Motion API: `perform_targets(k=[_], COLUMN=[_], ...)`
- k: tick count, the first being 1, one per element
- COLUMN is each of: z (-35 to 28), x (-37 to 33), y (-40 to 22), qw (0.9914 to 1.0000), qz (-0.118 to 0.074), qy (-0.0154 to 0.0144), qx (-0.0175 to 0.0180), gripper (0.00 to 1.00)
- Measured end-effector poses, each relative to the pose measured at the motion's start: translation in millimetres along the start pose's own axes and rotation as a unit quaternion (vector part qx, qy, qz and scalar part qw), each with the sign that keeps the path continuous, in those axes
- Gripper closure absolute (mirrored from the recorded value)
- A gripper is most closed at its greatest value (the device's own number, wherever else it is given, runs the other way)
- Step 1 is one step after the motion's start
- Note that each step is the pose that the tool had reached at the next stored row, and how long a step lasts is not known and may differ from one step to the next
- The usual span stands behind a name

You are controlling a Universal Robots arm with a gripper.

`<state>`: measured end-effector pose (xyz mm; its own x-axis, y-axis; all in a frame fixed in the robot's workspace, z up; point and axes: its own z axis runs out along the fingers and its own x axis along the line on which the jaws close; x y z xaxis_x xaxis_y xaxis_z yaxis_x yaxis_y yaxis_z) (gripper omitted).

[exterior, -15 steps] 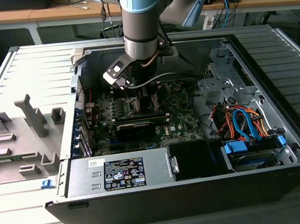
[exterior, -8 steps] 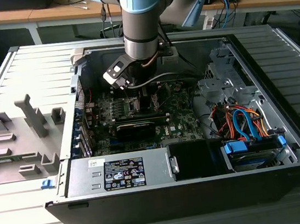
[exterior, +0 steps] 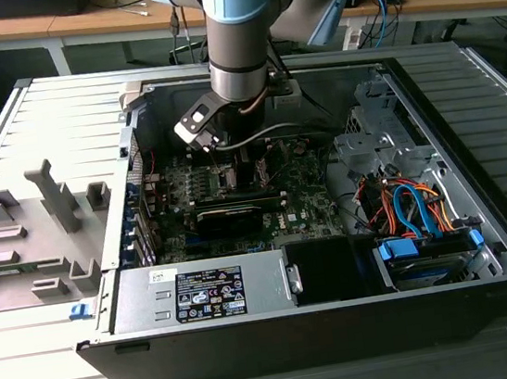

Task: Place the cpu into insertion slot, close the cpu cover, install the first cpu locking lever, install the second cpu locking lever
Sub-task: 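Place the cpu into insertion slot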

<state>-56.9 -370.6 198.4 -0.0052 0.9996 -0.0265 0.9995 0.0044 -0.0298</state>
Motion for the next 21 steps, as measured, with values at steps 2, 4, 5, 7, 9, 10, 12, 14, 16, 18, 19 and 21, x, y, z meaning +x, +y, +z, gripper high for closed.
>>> perform_targets(k=[2,4,5,7,9,10,12,14,16,18,19,21], z=[-2.3,-9.6,-13.6,-16.3,-16.4,-16.1,-13.7,-10.9,-8.1,-6.3,-5.2,-8.1], x=[0.0,-0.2,-0.3,0.0,1.0,1.2,1.1,0.4,-0.4,-0.9,-1.0,-1.0], y=[0.0,-0.3,-0.4,-0.4,-0.4,-0.3,-0.2,-0.2,-0.1,-0.1,0.0,0.3], qw=[1.00000,1.00000,1.00000,1.00000,1.00000,1.00000,1.00000,0.99999,0.99997,0.99995,0.99994,0.99994], qz=[0.000,0.000,0.000,0.000,0.001,0.001,0.001,-0.001,-0.005,-0.009,-0.010,-0.010], qy=[0.0001,0.0002,0.0002,0.0001,0.0000,0.0001,0.0000,0.0000,-0.0004,-0.0007,-0.0005,0.0005], qx=[-0.0001,-0.0001,-0.0001,0.0000,0.0000,0.0003,0.0018,0.0032,0.0052,0.0058,0.0059,0.0055], gripper=[0.38,0.38,0.38,0.38,0.38,0.40,0.53,0.58,0.71,0.82,0.89,0.89])
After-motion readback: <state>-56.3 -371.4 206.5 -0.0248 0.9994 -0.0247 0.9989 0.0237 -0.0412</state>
